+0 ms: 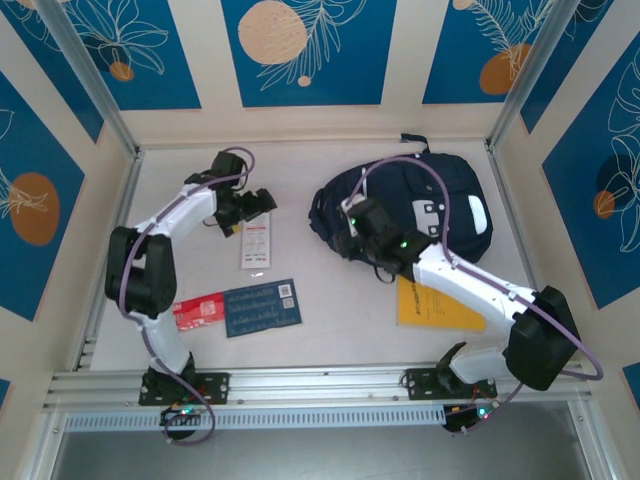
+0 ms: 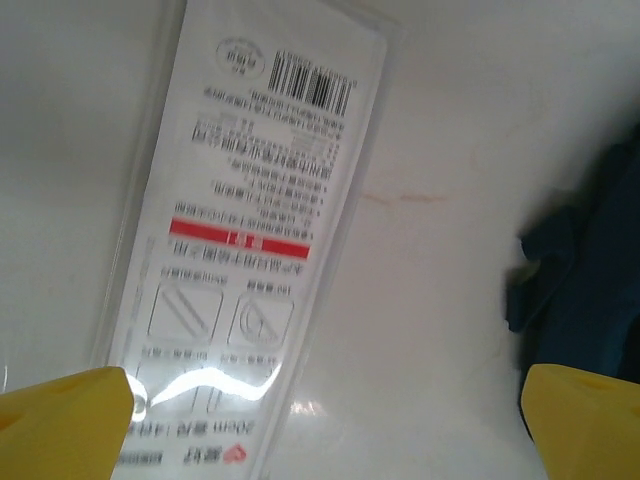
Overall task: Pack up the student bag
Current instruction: Rotate the loose stationery at the center of the table.
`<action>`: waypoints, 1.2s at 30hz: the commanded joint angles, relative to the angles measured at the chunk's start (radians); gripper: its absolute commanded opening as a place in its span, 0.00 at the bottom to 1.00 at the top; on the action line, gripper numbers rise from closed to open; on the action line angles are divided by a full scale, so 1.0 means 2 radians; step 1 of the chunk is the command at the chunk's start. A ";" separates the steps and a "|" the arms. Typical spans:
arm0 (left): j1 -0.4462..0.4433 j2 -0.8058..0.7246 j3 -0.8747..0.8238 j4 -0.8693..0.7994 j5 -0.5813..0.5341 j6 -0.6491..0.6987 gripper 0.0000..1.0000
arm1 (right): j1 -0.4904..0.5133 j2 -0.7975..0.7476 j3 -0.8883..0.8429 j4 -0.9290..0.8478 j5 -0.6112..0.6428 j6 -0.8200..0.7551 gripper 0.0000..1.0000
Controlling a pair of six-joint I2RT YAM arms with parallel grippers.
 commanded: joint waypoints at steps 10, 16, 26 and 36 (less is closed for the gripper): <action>0.017 0.116 0.042 -0.052 0.026 0.055 0.94 | 0.059 -0.104 -0.140 0.092 -0.003 0.070 0.49; 0.009 0.099 -0.005 -0.014 0.081 0.035 0.91 | 0.056 -0.081 -0.137 0.104 -0.024 0.070 0.48; -0.031 0.041 -0.055 0.015 0.135 0.015 0.91 | 0.040 -0.072 -0.125 0.095 -0.053 0.069 0.48; -0.030 0.027 -0.056 -0.008 0.083 0.037 0.85 | 0.006 -0.016 -0.071 0.097 -0.149 0.083 0.36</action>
